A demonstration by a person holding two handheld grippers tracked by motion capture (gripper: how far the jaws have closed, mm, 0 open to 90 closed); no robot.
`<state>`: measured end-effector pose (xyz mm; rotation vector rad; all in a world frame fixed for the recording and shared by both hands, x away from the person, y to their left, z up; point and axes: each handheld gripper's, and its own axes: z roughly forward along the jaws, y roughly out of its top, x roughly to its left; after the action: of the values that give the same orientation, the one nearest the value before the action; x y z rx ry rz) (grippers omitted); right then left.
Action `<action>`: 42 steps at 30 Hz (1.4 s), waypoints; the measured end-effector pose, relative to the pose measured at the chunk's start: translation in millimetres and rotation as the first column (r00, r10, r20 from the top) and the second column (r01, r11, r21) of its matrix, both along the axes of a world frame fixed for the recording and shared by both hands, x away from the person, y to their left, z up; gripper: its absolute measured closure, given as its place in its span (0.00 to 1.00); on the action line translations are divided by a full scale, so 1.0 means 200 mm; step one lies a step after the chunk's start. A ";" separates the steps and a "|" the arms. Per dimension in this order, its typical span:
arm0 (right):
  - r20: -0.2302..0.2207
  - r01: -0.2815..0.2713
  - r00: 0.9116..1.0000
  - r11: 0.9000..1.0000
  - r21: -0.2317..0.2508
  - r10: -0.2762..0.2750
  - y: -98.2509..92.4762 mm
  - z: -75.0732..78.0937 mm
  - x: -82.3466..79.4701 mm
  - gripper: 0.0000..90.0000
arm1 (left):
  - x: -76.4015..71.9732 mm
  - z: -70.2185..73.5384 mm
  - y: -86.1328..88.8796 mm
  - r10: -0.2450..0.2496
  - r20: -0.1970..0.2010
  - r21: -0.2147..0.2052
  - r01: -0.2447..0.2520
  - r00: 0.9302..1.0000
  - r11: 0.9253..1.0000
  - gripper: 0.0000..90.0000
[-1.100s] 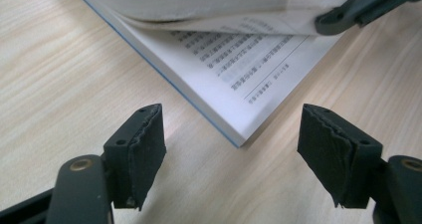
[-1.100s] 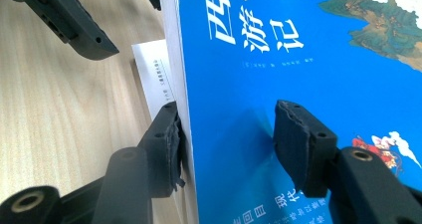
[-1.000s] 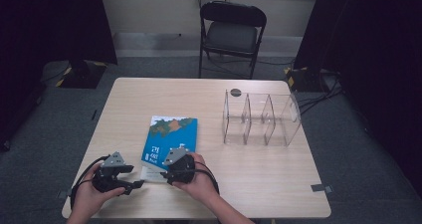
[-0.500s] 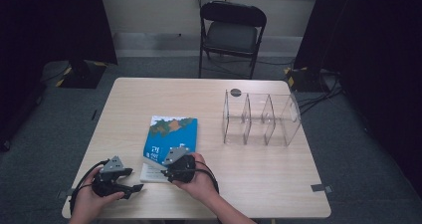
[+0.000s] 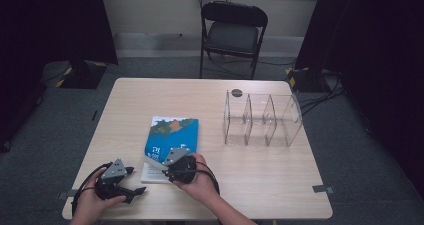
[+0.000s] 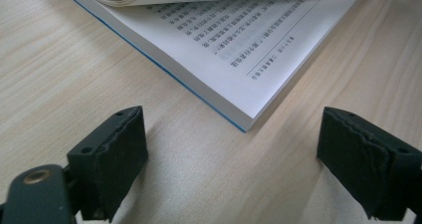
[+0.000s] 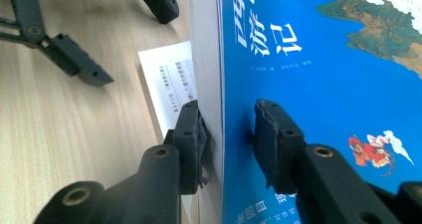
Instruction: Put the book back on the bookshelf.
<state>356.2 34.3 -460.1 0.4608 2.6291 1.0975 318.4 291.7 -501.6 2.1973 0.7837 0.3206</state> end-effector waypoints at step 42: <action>-0.048 0.025 0.999 1.000 0.007 -0.025 -0.04 0.20 0.07 0.80 | 0.02 -0.01 -0.06 -0.010 -0.014 0.021 0.010 1.000 1.000 0.00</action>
<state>369.9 26.9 -420.6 0.5268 2.6534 1.1031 321.8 279.5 -503.9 2.2252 0.7798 0.3099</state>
